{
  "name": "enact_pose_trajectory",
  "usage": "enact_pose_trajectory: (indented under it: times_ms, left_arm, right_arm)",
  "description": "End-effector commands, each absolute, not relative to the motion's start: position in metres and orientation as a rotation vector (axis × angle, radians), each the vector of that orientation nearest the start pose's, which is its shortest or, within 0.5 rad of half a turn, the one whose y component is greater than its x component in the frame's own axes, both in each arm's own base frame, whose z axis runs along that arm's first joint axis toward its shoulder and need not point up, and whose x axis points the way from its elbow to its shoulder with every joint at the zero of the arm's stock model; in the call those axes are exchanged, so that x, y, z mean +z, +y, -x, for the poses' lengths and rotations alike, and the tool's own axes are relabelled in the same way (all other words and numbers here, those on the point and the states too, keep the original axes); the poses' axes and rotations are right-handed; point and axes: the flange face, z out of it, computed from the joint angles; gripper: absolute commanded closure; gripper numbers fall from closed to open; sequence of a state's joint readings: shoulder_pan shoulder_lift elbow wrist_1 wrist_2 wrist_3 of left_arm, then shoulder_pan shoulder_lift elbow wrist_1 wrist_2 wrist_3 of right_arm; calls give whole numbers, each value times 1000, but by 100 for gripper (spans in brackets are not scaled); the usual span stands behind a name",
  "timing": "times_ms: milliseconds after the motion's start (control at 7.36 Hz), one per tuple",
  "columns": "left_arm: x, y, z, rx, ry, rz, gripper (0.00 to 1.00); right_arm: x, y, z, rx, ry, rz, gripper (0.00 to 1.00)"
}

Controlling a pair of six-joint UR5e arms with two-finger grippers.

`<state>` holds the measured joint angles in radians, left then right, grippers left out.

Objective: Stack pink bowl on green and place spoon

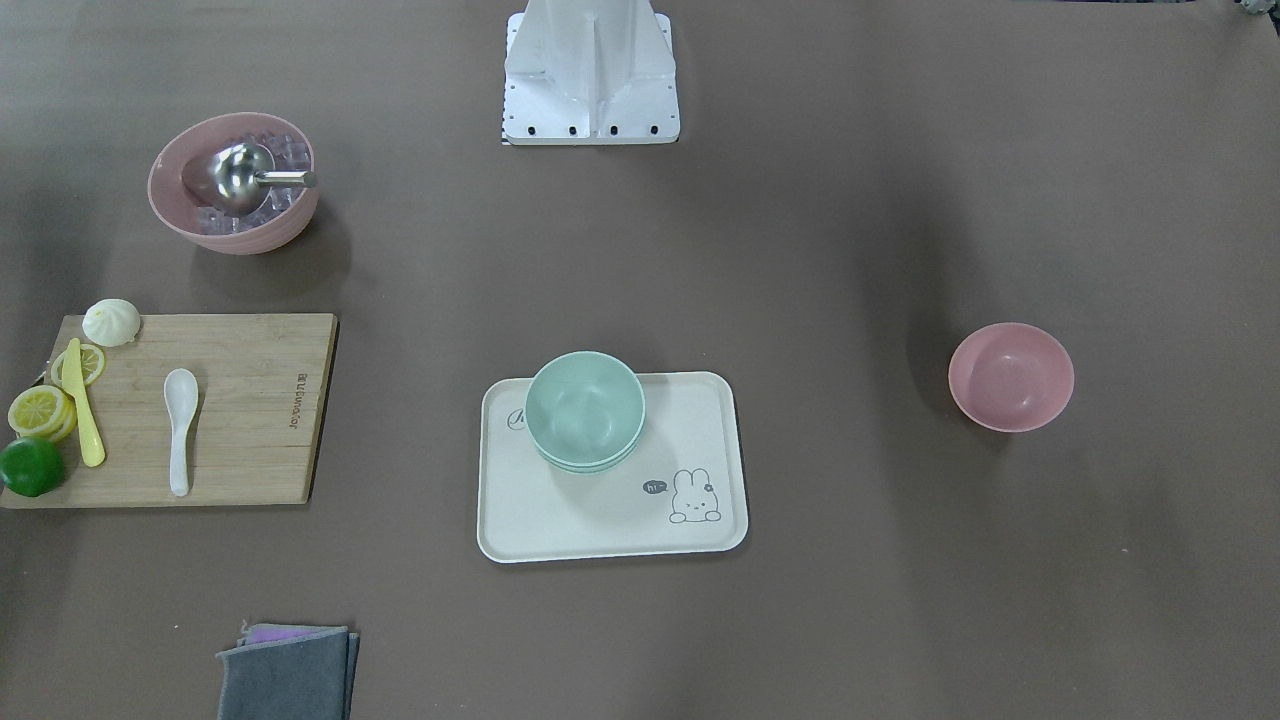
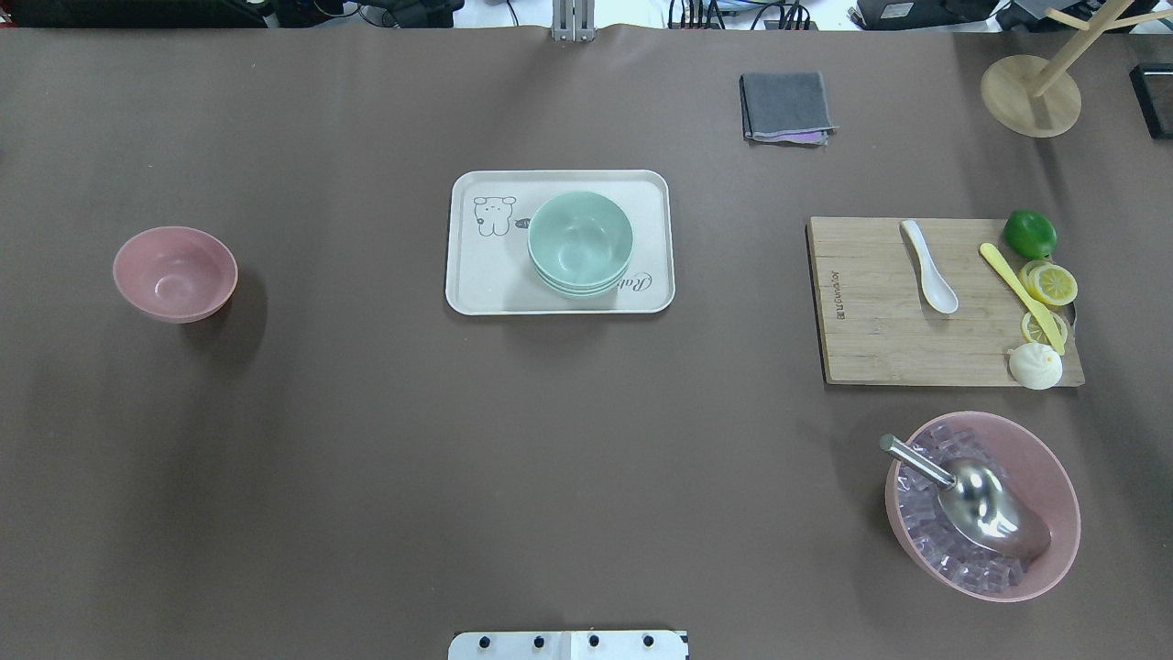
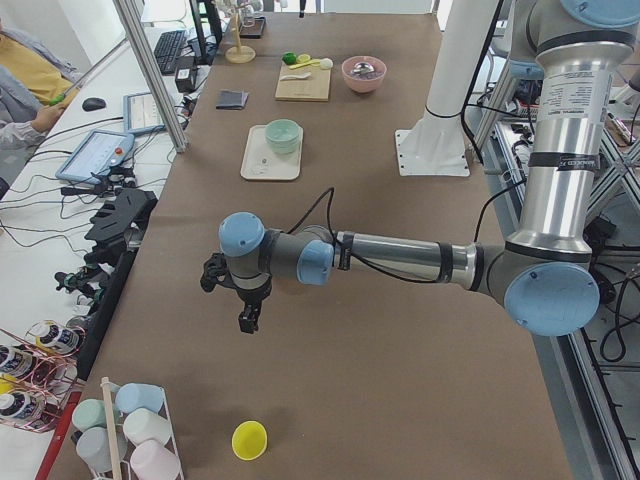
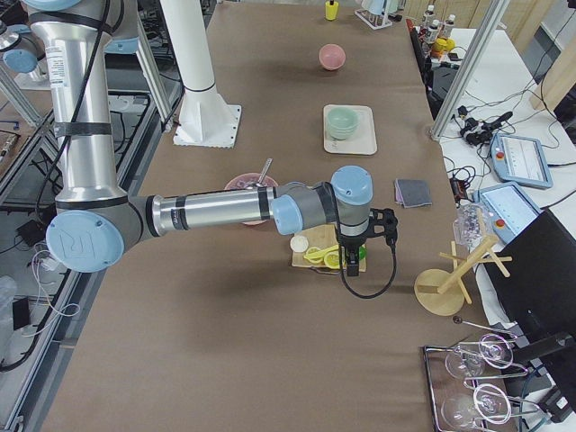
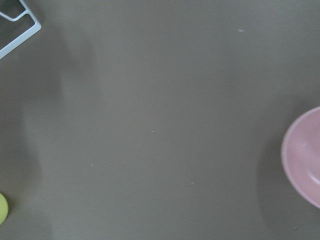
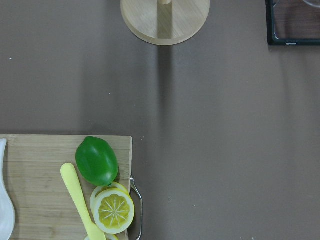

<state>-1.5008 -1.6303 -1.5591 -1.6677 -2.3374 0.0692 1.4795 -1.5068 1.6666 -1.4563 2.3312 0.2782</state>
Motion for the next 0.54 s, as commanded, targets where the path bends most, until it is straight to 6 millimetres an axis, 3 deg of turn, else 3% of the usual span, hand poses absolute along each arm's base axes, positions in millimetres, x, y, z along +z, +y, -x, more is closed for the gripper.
enact_pose_trajectory:
  times_ms: [0, 136, 407]
  left_arm:
    - [610, -530, 31, 220, 768, -188, 2]
    - [614, -520, 31, 202, 771, -178, 2]
    - [583, -525, 26, 98, 783, -188, 3]
  right_arm:
    - [567, -526, -19, 94, -816, -84, 0]
    - [572, -520, -16, 93, -848, -68, 0]
    - [578, -516, -10, 61, -856, -112, 0]
